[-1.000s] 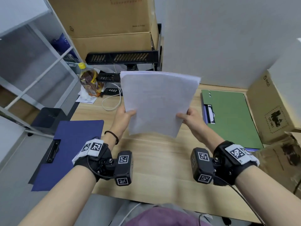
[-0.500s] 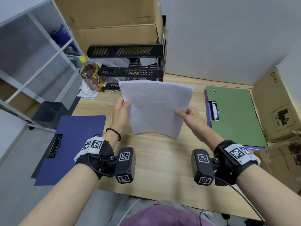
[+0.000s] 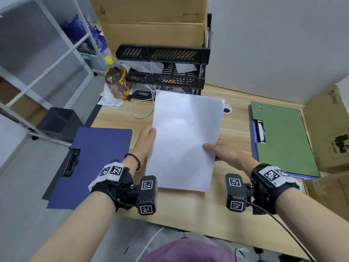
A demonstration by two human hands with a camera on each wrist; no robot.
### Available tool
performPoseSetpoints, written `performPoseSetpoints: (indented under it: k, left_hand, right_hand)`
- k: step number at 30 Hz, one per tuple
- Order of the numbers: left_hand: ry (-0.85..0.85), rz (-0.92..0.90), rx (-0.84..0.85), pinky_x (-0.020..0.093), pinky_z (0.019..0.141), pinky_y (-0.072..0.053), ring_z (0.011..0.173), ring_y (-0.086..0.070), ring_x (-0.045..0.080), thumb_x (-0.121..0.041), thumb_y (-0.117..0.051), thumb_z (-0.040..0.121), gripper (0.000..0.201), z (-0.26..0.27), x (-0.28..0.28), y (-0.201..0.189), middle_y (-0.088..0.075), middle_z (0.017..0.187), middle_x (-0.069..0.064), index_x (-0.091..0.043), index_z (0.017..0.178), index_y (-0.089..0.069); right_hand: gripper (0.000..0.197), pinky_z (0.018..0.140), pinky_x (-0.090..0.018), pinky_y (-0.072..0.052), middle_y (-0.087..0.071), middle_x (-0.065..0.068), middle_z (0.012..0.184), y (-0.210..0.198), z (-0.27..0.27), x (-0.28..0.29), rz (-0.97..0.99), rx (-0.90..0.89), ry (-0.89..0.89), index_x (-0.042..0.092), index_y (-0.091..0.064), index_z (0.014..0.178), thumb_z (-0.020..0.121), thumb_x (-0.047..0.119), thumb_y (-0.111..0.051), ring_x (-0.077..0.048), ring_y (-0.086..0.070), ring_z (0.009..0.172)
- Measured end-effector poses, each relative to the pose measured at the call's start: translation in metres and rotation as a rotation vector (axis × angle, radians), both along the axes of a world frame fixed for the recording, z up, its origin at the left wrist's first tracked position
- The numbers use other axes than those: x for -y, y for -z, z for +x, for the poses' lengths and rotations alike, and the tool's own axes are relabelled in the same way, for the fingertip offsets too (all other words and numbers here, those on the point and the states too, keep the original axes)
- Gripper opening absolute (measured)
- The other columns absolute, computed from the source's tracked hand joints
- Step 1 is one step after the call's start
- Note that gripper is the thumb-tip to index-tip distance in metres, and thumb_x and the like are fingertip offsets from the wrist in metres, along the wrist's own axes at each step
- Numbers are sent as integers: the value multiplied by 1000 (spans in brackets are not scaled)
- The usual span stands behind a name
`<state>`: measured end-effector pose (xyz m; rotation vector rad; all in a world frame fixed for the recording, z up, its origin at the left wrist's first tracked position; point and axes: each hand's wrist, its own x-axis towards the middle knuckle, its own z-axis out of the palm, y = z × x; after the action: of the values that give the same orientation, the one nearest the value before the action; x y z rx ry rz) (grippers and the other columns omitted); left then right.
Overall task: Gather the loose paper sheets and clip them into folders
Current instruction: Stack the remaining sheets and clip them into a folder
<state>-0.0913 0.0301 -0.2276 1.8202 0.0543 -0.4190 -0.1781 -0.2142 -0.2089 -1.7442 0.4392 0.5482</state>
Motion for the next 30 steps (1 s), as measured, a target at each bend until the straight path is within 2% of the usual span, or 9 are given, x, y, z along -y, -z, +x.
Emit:
performPoseSetpoints:
  k: [5,7,9,13,16,18,25,28,30]
  left_hand:
    - [25,40,-144,32,71,-28,78,-35,17,-34,-41,86,13,2,-63,22,-39,84,1,-22,83,-44]
    - [-20,53,-175,29,64,-31,71,-36,18,-23,-42,93,16,3,-92,27,-42,80,6,-14,83,-51]
    - [-68,76,-197,22,62,-38,70,-46,15,-12,-42,97,20,5,-124,33,-55,83,5,-9,96,-62]
    - [-139,217,-228,20,88,-37,110,-52,13,-5,-43,97,31,10,-196,51,-58,118,-2,-11,121,-61]
    - [-173,324,-268,25,100,-37,123,-51,20,-3,-46,94,34,12,-238,65,-57,127,1,-12,124,-60]
    - [-189,382,-287,30,105,-36,126,-50,24,-4,-46,93,37,11,-256,73,-55,134,7,-11,127,-58]
    - [-209,450,-242,19,91,-34,122,-51,22,-7,-46,93,39,10,-264,75,-56,134,4,-13,129,-58]
    - [-195,391,-260,16,73,-40,99,-56,17,-8,-42,94,40,11,-254,71,-57,125,0,-16,130,-57]
    - [-171,307,-290,19,77,-41,101,-56,14,-6,-40,95,42,10,-242,71,-55,131,0,-14,134,-52]
  right_hand:
    - [26,90,-44,-53,-72,-8,112,16,12,-51,-53,-72,-84,15,-62,118,98,21,-47,-28,-68,102]
    - [27,91,-45,-52,-71,-10,113,24,17,-74,-61,-111,-94,15,-62,119,98,23,-46,-30,-68,103]
    - [27,94,-48,-51,-70,-10,115,31,22,-98,-59,-152,-84,16,-61,119,99,25,-45,-29,-67,105]
    - [28,90,-42,-52,-70,-2,109,48,31,-139,-23,-241,-47,16,-58,122,100,22,-43,-24,-65,101]
    - [29,74,-33,-52,-69,-5,103,61,39,-163,-10,-306,8,10,-56,124,100,18,-43,-24,-66,91]
    - [30,77,-37,-53,-70,-7,103,71,44,-175,-15,-332,36,7,-57,125,99,18,-45,-28,-66,91]
    - [26,76,-36,-49,-70,-5,98,88,55,-207,19,-336,93,8,-60,118,98,15,-44,-29,-65,89]
    - [28,86,-40,-50,-69,-5,110,91,54,-211,79,-316,165,10,-58,121,98,12,-42,-30,-63,102]
    - [29,84,-40,-51,-67,-6,115,91,53,-210,119,-304,207,10,-56,123,98,12,-42,-27,-63,103]
